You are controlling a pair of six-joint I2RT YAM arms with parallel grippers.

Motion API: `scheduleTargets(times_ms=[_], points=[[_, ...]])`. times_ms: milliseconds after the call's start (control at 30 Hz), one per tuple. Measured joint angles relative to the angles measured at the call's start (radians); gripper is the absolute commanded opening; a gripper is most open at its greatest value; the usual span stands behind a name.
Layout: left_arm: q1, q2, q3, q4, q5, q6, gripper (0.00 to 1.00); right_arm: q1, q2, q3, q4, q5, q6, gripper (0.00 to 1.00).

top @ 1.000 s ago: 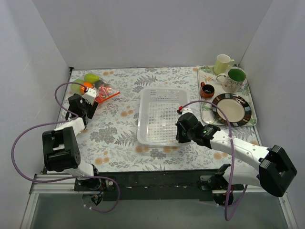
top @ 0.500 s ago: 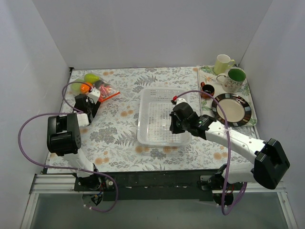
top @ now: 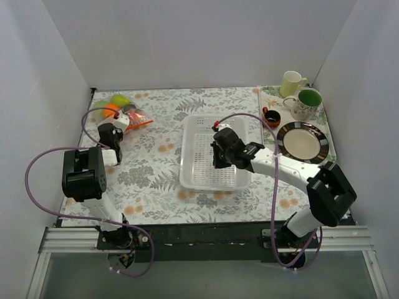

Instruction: Open the zip-top bag and remove the fake food

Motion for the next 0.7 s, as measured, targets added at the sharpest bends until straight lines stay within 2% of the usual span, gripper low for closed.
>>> scheduleTargets(times_ms=[167, 367, 533, 700], points=[[-0.014, -0.046, 0.002, -0.080, 0.007, 0.000, 0.00, 0.000, 0.098, 0.013, 0.048, 0.010, -0.014, 0.01], [-0.078, -0.225, 0.102, -0.351, 0.063, -0.047, 0.00, 0.007, 0.229, 0.004, 0.063, 0.020, -0.015, 0.01], [-0.125, -0.343, 0.258, -0.600, 0.124, -0.111, 0.00, 0.076, 0.152, -0.099, 0.123, 0.047, 0.003, 0.01], [-0.142, -0.453, 0.327, -0.840, 0.213, -0.171, 0.00, 0.172, 0.003, -0.231, 0.112, 0.068, 0.042, 0.01]])
